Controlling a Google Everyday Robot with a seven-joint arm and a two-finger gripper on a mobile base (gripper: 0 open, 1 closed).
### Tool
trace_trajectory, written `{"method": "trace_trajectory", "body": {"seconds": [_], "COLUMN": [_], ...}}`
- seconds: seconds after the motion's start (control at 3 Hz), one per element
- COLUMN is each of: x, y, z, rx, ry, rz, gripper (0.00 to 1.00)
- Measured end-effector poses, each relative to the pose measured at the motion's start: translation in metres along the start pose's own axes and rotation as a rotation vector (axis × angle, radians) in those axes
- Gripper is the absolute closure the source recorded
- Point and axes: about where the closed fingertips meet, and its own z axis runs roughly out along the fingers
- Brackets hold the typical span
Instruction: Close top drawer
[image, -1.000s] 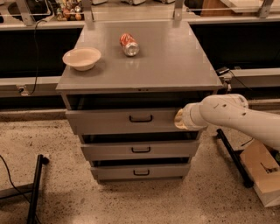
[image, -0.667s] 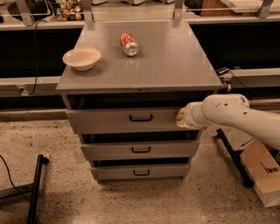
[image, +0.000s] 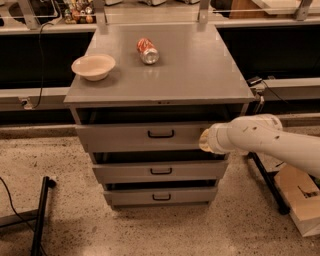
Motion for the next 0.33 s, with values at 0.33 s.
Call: {"method": "trace_trajectory", "body": {"seconds": [0.33], "x": [-0.0287], "y": [0.0457], "z": [0.0049], "rx": [-0.058], "ry": [-0.065], "rz": [0.015], "gripper": [1.00]}}
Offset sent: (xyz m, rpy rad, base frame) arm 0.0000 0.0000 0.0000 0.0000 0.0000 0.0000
